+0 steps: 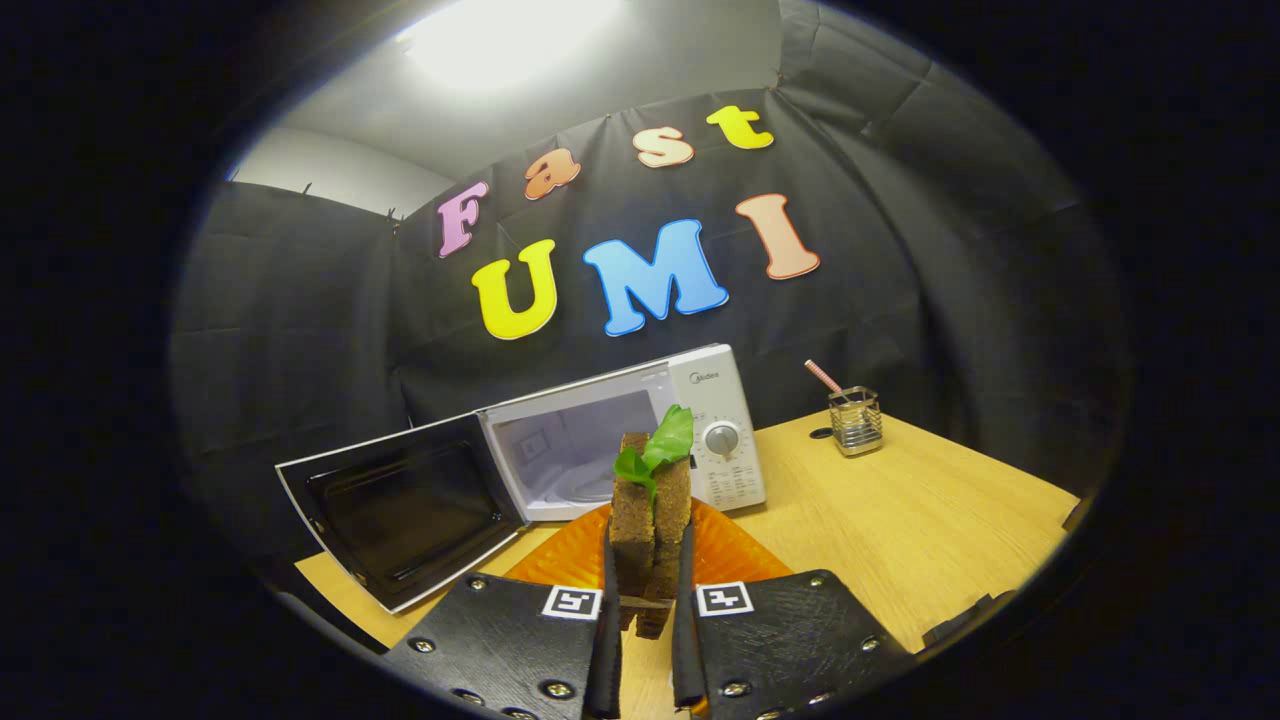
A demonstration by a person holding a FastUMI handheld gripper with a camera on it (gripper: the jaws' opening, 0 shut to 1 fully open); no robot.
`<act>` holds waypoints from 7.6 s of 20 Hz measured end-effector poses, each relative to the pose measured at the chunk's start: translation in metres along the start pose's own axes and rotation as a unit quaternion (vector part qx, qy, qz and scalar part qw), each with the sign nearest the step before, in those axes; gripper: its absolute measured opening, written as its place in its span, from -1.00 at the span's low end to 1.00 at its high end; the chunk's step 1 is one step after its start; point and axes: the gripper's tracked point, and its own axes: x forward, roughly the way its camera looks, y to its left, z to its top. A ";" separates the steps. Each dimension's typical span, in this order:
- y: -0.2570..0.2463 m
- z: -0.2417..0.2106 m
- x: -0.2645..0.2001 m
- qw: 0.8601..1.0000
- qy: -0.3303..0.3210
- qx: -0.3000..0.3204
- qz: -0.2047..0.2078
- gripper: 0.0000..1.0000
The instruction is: Open the microwave, put the food inside, and close the microwave door.
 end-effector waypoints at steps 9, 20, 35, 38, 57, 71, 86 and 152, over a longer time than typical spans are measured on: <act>0.037 0.007 0.083 0.991 0.004 0.125 0.042 -0.60; 0.059 -0.016 0.169 0.934 0.003 0.356 0.028 -0.60; 0.068 -0.061 0.276 0.849 -0.031 0.527 -0.038 -0.60; 0.058 -0.068 0.297 0.841 -0.042 0.536 -0.063 -0.60; 0.036 -0.087 0.380 0.861 -0.060 0.478 -0.160 -0.48; 0.016 -0.064 0.346 0.920 -0.033 0.361 -0.148 0.89; 0.042 -0.058 0.279 0.985 0.068 0.135 -0.088 0.89; 0.391 -0.084 0.008 0.969 0.032 -0.071 0.234 -0.99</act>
